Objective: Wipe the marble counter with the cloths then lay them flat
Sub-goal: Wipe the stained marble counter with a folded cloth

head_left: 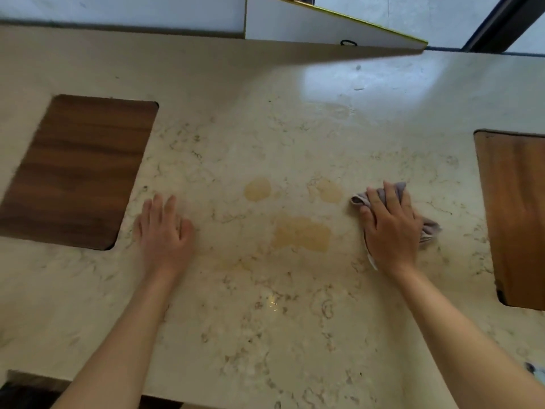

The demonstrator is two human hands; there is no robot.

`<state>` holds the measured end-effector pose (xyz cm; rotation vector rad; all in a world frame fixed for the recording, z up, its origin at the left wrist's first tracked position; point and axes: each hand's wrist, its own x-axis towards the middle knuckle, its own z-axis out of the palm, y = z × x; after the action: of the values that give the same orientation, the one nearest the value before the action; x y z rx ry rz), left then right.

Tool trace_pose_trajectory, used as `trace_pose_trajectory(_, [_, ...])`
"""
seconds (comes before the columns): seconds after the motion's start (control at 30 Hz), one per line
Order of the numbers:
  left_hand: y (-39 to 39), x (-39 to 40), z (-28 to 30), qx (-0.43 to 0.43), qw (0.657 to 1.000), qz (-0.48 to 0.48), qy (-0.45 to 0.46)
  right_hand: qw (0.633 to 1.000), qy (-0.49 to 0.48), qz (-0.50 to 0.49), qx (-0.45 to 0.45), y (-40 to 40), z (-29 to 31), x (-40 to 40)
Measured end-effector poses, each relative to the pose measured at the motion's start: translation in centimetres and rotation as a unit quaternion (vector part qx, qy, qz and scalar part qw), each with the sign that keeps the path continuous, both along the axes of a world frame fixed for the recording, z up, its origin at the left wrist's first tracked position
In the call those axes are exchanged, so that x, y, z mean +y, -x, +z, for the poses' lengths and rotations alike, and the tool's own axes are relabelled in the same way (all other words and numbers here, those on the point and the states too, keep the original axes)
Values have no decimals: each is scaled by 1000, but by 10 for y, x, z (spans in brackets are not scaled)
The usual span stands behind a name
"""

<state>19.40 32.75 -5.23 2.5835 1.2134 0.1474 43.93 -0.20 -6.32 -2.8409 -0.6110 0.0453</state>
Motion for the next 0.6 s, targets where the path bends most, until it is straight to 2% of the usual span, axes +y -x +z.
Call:
trace_pose_trajectory(0.13, [3,-5,-14,28,998,-61,-18,999,-14,-34,-5,24,2,12])
trace_pose_trajectory(0.33, [5,-2,-12,32,998,-54,3,997,-51,41,-30,125,-2,41])
trace_pose_trajectory(0.4, [5,-2,-11,32,998,-54,6,992,-53,108,-31,144,-6,49])
trace_pose_trajectory(0.5, [7,-1,-8,21,998,-60,23,977,-35,208,-19,126,-4,43])
trace_pose_trajectory(0.53, [10,-1,-7,9,998,-54,34,980,-30,197,-12,109,-3,39])
trace_pose_trajectory(0.6, [24,-6,-2,-8,998,-23,51,994,-25,111,1,70,0,35])
